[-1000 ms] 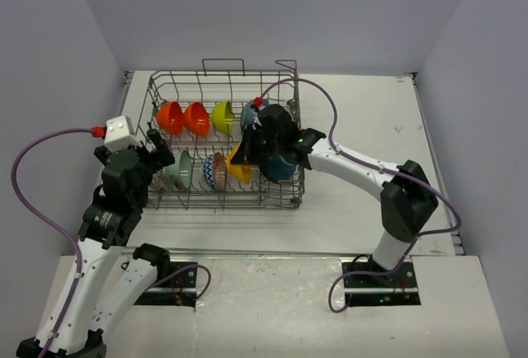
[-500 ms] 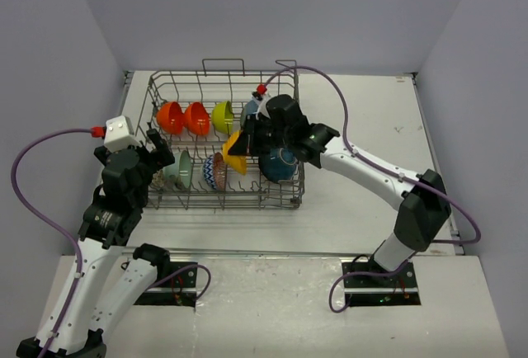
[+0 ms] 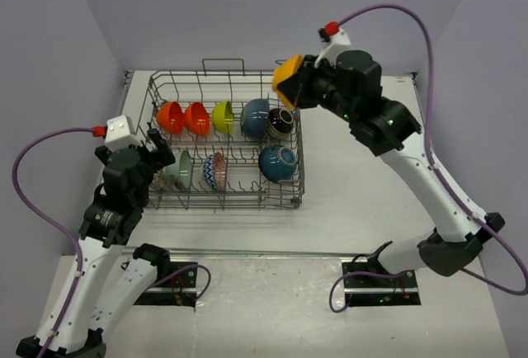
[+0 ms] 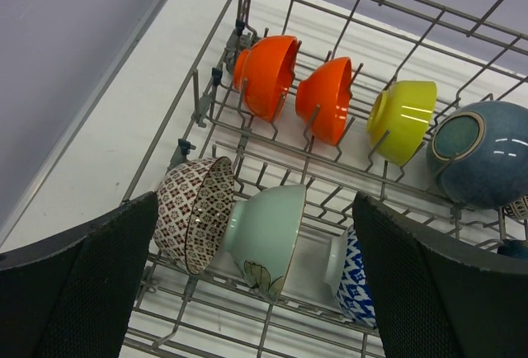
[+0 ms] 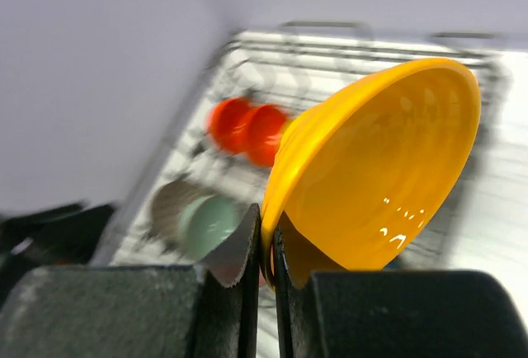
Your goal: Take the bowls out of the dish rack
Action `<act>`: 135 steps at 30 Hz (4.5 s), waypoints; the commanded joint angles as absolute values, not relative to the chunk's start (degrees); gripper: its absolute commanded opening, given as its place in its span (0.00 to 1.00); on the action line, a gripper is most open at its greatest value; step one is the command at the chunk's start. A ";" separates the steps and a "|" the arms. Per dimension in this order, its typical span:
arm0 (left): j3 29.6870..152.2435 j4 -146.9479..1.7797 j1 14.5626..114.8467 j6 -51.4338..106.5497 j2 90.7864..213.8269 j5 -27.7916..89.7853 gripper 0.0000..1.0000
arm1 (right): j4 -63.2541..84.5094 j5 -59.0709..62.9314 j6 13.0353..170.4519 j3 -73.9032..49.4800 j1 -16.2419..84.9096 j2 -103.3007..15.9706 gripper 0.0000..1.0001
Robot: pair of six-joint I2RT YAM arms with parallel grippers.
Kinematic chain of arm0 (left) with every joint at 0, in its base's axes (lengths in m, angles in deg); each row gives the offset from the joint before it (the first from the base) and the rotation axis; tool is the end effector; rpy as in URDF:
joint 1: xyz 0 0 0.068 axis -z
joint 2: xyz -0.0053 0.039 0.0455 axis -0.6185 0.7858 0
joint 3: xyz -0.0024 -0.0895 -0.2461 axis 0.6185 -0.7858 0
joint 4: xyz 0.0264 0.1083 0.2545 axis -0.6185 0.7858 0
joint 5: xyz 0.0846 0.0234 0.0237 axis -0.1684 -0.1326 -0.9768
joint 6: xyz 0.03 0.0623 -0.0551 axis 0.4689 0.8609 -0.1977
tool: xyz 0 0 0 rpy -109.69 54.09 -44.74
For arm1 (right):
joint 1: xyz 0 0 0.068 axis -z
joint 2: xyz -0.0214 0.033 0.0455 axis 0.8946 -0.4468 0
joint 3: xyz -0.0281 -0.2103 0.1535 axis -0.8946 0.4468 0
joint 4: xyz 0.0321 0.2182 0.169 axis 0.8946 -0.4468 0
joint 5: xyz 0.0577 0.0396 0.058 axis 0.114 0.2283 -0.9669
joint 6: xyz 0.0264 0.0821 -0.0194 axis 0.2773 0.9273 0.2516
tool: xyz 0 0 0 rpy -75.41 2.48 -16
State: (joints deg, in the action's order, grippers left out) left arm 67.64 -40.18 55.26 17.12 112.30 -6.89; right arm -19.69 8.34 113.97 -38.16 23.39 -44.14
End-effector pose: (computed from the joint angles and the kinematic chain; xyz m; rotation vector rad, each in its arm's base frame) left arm 0.1944 -0.0191 0.3379 -0.4286 1.7745 0.0020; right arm 0.2734 0.2321 0.4808 -0.1938 1.8385 0.8824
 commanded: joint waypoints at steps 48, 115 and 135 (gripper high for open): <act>67.14 -42.79 55.70 17.87 115.04 -2.31 1.00 | -42.91 35.24 95.29 -58.92 48.34 -90.31 0.49; 66.43 -41.13 55.26 15.76 108.19 -10.66 1.00 | 8.76 -4.49 138.19 -22.89 10.73 -76.14 0.47; 66.43 -41.12 55.34 15.76 107.93 -10.75 1.00 | 22.29 -20.48 146.97 -18.58 14.42 -80.18 0.27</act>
